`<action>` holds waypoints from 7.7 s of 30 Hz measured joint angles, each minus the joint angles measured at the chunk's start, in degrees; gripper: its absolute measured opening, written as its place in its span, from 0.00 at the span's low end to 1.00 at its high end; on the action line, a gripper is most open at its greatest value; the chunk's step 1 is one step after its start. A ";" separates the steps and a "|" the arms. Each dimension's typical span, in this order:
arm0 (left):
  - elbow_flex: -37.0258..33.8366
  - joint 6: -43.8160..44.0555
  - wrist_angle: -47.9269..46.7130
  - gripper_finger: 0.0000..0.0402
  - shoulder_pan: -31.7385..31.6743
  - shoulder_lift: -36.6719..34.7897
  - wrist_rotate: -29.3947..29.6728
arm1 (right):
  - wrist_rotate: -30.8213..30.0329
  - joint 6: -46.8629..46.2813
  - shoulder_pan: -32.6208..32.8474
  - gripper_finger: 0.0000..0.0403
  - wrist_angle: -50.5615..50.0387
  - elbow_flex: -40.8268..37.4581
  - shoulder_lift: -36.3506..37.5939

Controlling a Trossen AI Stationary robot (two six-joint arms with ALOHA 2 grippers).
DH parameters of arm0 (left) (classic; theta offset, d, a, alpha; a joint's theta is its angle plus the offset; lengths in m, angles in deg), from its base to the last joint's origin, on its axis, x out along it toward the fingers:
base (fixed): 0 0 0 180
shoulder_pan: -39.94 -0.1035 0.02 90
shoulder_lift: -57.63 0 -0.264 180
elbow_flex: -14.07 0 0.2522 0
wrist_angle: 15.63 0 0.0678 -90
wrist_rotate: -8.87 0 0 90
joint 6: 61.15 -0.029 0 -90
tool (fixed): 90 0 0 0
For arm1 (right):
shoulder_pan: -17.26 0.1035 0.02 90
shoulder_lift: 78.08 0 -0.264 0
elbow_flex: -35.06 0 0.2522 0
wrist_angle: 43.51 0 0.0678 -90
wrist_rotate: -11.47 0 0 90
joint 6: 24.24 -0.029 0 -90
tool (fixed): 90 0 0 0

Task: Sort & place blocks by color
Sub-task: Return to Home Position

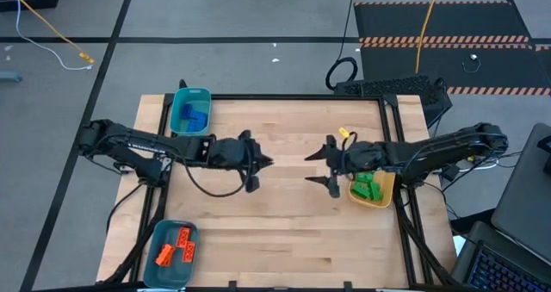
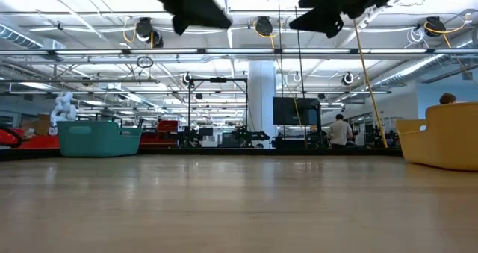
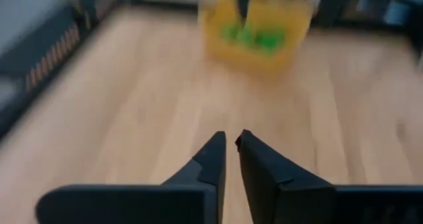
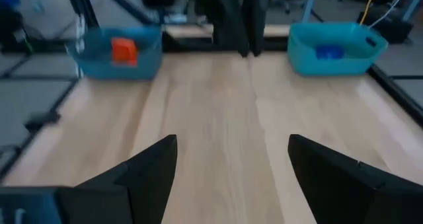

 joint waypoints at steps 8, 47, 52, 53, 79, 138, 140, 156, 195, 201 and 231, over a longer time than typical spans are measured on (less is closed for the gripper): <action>-11.20 -4.42 29.44 0.01 -1.10 0.00 0.61 | 0.00 0.18 1.13 0.65 -0.52 0.00 3.44; -54.32 -0.11 63.15 0.00 -1.46 -27.37 -2.94 | 0.20 -0.79 -3.35 0.00 -3.07 -15.39 18.89; -58.41 0.43 62.60 0.00 0.06 -33.26 -1.55 | 0.31 -1.42 -4.12 0.00 1.62 -22.42 29.31; -58.64 -0.22 61.92 0.00 0.38 -34.37 -1.55 | 0.32 -1.43 -4.12 0.00 1.69 -23.65 31.45; -58.60 -2.18 34.01 0.00 0.01 -60.04 1.29 | 6.92 -3.32 -4.03 0.00 -3.52 -36.29 63.05; -58.58 2.97 26.31 0.00 -0.28 -60.76 9.44 | 12.08 -10.59 -1.96 0.00 -65.87 7.96 -10.63; -58.58 2.98 26.33 0.00 -0.28 -60.74 9.42 | 10.58 -10.40 -1.98 0.00 -63.49 7.96 -9.11; -58.58 3.58 26.37 0.00 -0.28 -60.76 9.40 | 13.52 -14.49 4.00 0.00 -65.37 7.87 -13.84; -58.56 1.16 28.17 0.00 -0.14 -60.75 9.36 | 5.18 -7.55 2.16 0.00 -4.40 -22.91 24.48; -58.56 1.98 28.19 0.00 -0.17 -60.76 9.36 | 8.63 -7.63 -1.40 0.00 -3.13 -28.53 34.80; -58.56 -11.22 34.84 0.00 -0.17 -60.76 -0.81 | 12.12 -5.57 -5.35 0.00 7.97 -41.31 52.82</action>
